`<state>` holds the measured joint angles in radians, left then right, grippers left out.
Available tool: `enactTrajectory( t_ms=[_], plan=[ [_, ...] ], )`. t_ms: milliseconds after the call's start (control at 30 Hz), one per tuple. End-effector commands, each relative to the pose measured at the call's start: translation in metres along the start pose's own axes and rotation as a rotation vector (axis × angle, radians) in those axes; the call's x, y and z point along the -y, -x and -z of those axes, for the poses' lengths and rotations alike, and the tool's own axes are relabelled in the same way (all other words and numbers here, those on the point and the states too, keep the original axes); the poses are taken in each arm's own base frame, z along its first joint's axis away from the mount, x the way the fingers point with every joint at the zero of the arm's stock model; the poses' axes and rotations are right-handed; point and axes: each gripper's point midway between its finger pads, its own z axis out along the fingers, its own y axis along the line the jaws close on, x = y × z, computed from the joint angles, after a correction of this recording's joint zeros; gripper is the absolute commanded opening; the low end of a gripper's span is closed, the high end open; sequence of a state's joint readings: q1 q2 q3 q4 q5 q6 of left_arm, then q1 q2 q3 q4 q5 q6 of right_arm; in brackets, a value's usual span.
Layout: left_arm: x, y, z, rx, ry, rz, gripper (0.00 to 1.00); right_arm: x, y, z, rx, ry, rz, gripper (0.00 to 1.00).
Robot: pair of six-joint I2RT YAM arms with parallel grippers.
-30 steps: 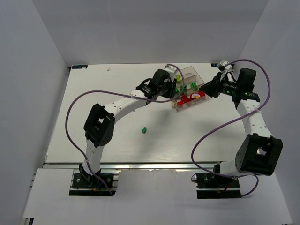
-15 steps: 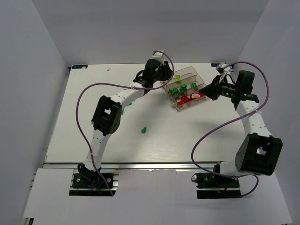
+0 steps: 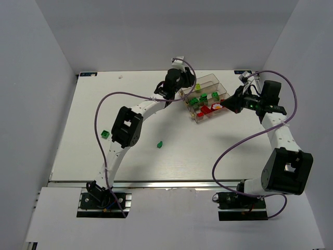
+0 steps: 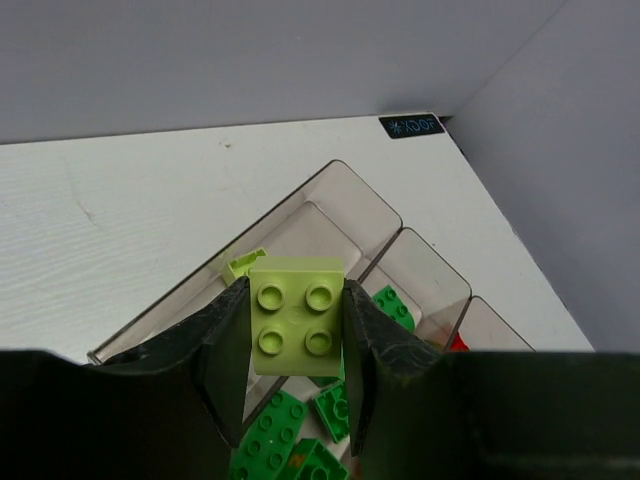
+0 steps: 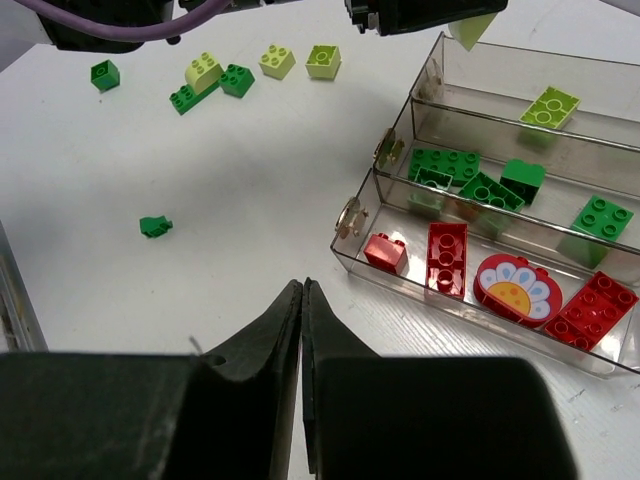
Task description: Sort the legos into containers by color
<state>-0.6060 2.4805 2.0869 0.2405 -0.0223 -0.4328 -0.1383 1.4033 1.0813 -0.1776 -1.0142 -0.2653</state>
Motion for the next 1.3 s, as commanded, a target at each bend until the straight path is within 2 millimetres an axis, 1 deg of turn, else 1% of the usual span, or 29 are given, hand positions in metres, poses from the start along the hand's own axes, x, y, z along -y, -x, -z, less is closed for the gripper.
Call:
enactTrajectory(
  t_ms=[0,33,167,267,367,400,433,500,567,700,733,767,833,867,933,967,1000,1067,1100,1167,1267],
  plan=[
    [0.01,0.035,-0.004,0.089,-0.004,-0.015,0.0,-0.004,0.0,0.003,0.01,0.014,-0.006,0.08],
    [0.006,0.028,-0.006,0.079,0.004,-0.016,0.0,-0.005,0.0,0.003,0.009,0.015,-0.009,0.08],
    [-0.001,0.02,-0.009,0.074,0.027,-0.025,0.01,-0.005,0.001,0.003,0.011,0.014,-0.014,0.09],
    [-0.007,0.013,-0.011,0.065,0.044,-0.023,0.08,-0.006,0.002,0.003,0.015,0.016,-0.016,0.1],
    [-0.01,0.008,-0.012,0.06,0.055,-0.017,0.11,-0.007,0.001,0.002,0.012,0.022,-0.023,0.1],
    [-0.011,0.007,-0.012,0.058,0.059,-0.015,0.13,-0.007,0.0,0.003,0.012,0.022,-0.023,0.1],
    [-0.012,0.006,-0.012,0.057,0.063,-0.014,0.18,-0.008,-0.001,0.002,0.01,0.025,-0.026,0.1],
    [-0.014,0.006,-0.012,0.057,0.071,-0.014,0.19,-0.008,-0.002,0.002,0.008,0.024,-0.032,0.11],
    [-0.016,0.005,-0.012,0.057,0.081,-0.014,0.26,-0.008,-0.003,0.002,0.006,0.025,-0.035,0.12],
    [-0.018,0.005,-0.012,0.058,0.091,-0.016,0.3,-0.009,-0.004,0.002,0.003,0.027,-0.037,0.12],
    [-0.019,0.004,-0.012,0.057,0.093,-0.018,0.32,-0.009,-0.004,0.003,0.003,0.025,-0.036,0.13],
    [-0.018,0.006,-0.012,0.059,0.095,-0.016,0.4,-0.01,-0.004,0.002,0.002,0.027,-0.035,0.13],
    [-0.019,0.006,-0.011,0.057,0.098,-0.015,0.45,-0.009,-0.004,0.003,0.003,0.026,-0.034,0.15],
    [-0.019,0.005,-0.011,0.055,0.1,-0.016,0.49,-0.01,-0.004,0.002,0.002,0.027,-0.034,0.16],
    [-0.019,0.006,-0.011,0.054,0.103,-0.02,0.55,-0.009,-0.003,0.003,0.003,0.025,-0.033,0.19],
    [-0.017,0.011,-0.01,0.062,0.101,-0.021,0.59,-0.009,-0.003,0.003,0.002,0.026,-0.034,0.21],
    [-0.017,0.011,-0.009,0.06,0.102,-0.022,0.64,-0.01,-0.003,0.003,0.002,0.027,-0.035,0.25],
    [-0.015,0.02,-0.007,0.075,0.102,-0.03,0.69,-0.01,-0.003,0.003,0.001,0.027,-0.036,0.28],
    [-0.013,0.025,-0.007,0.083,0.102,-0.031,0.74,-0.01,-0.003,0.002,0.001,0.029,-0.033,0.31],
    [-0.011,0.035,-0.004,0.099,0.103,-0.04,0.77,-0.01,-0.003,0.002,-0.001,0.031,-0.034,0.34],
    [-0.009,0.043,-0.002,0.112,0.101,-0.047,0.8,-0.011,-0.001,0.001,-0.002,0.033,-0.028,0.35]
  ],
)
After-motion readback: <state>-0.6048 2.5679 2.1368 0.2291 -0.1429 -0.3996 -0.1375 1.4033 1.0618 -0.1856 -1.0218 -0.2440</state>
